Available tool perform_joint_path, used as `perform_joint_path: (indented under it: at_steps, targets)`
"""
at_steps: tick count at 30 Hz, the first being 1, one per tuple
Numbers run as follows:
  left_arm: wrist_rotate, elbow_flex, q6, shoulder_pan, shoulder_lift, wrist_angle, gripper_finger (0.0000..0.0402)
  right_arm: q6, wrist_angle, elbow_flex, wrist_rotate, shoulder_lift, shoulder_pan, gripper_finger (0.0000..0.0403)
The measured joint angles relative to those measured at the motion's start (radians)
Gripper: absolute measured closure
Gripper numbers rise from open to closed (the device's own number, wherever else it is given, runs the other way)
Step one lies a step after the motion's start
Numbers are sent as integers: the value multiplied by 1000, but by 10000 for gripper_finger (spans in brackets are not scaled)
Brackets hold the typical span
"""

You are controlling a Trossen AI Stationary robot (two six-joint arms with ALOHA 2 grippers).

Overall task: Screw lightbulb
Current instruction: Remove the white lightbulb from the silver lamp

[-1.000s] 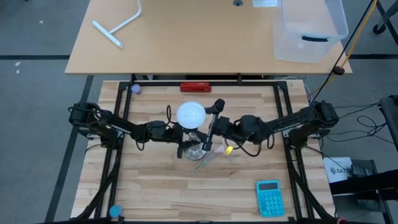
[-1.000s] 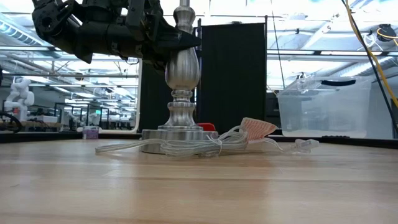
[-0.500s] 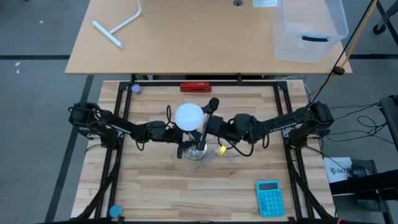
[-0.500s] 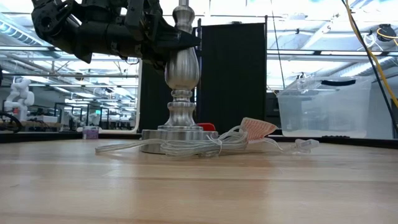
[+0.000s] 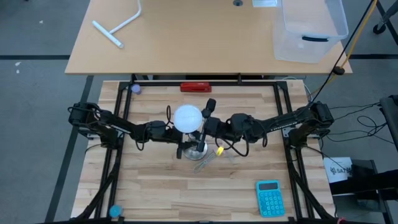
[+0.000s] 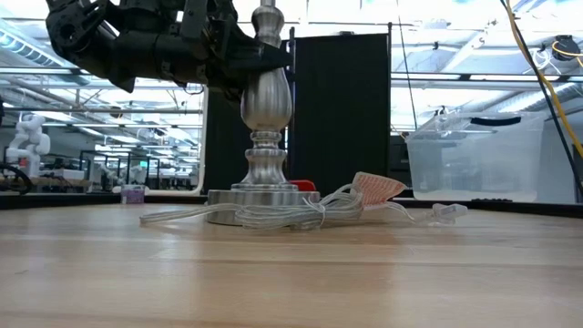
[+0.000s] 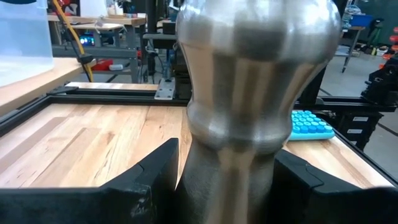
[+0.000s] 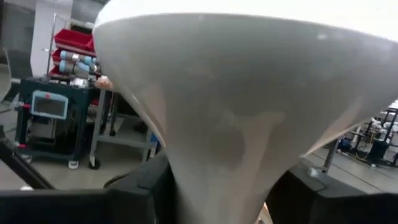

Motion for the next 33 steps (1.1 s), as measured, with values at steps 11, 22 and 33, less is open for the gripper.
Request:
perform_joint_path:
  at_steps: [11,22,33]
  targets:
    - [28,2,6,1,1,-3,211,38,-192,2,-247,-72,-71,230]
    - [40,1,-2,2,1,-2,211,149,-210,2,-633,-85,-196,231]
    - [53,2,-8,-3,1,12,211,204,-169,0,-883,-80,-248,231]
